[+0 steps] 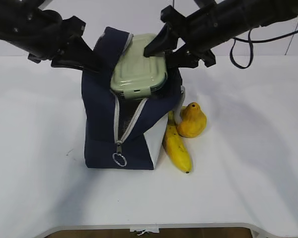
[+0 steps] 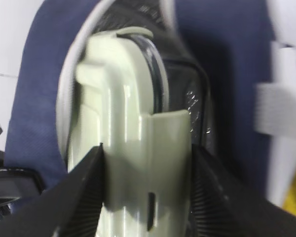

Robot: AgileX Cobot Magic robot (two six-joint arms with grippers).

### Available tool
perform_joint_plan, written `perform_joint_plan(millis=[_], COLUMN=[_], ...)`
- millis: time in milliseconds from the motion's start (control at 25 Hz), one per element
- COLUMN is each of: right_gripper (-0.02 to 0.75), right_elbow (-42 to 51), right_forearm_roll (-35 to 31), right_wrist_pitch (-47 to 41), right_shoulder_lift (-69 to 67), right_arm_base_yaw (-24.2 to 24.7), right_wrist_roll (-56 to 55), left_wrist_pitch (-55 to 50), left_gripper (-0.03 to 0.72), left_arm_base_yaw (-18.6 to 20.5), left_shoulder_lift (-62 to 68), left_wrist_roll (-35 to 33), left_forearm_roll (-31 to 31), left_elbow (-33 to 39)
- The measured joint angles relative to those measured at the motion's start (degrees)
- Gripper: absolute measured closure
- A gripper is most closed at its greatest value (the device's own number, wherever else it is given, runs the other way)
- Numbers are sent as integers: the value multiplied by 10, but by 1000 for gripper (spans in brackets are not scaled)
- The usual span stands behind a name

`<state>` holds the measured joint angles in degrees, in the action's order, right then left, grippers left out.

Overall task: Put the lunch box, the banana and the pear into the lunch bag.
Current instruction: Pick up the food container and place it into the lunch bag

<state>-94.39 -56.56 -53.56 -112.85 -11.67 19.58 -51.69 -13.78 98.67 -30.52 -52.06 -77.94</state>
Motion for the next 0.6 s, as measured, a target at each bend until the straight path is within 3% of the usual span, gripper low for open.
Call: perform_joint_plan(millis=[400,600], right_gripper=[346,346], right_elbow=[-1,-4], right_forearm_roll=[-20,-28], right_wrist_pitch=[58,85], right_shoulder_lift=[-55,-91], right_arm_base_yaw=[-47,-47], right_wrist_roll=[55,78], left_wrist_pitch=[-10,-35], left_gripper=[676,676], left_arm_base_yaw=[0,0], left_shoulder_lift=[0,0], left_wrist_roll=[0,0], left_forearm_roll=[-21,41], left_elbow=[0,0])
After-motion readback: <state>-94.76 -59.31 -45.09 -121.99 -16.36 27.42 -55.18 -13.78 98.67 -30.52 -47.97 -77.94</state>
